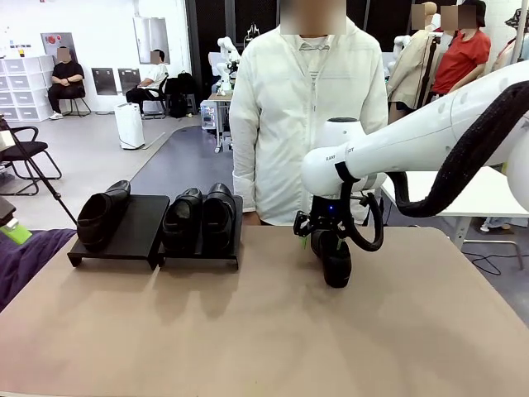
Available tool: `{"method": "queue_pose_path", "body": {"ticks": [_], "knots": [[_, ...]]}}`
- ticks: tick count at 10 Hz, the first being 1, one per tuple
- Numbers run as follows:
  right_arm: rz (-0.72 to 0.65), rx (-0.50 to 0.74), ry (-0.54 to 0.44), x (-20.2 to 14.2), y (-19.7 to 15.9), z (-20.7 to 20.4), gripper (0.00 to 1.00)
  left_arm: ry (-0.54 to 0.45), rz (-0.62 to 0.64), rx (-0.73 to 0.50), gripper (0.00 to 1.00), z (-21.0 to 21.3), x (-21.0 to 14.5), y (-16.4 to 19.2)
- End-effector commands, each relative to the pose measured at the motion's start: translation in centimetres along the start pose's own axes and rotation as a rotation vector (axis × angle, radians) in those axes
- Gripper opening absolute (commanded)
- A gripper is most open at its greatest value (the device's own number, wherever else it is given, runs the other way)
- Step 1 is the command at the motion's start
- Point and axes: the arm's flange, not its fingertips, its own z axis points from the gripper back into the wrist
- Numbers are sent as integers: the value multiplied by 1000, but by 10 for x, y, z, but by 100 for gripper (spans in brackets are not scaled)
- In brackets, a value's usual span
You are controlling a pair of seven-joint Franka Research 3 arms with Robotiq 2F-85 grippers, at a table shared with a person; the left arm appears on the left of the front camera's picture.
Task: Organize the shoes by placing them on the stand.
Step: Pick up one Shoe and place it in the middle of the table.
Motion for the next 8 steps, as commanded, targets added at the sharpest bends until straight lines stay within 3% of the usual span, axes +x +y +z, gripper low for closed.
{"method": "queue_pose_path", "body": {"ticks": [1, 8], "knots": [[3, -25, 5, 6, 6, 3, 0, 6, 1, 2, 100, 1, -2, 1], [17, -23, 51, 6, 4, 2, 0, 6, 1, 2, 100, 1, -2, 1]]}}
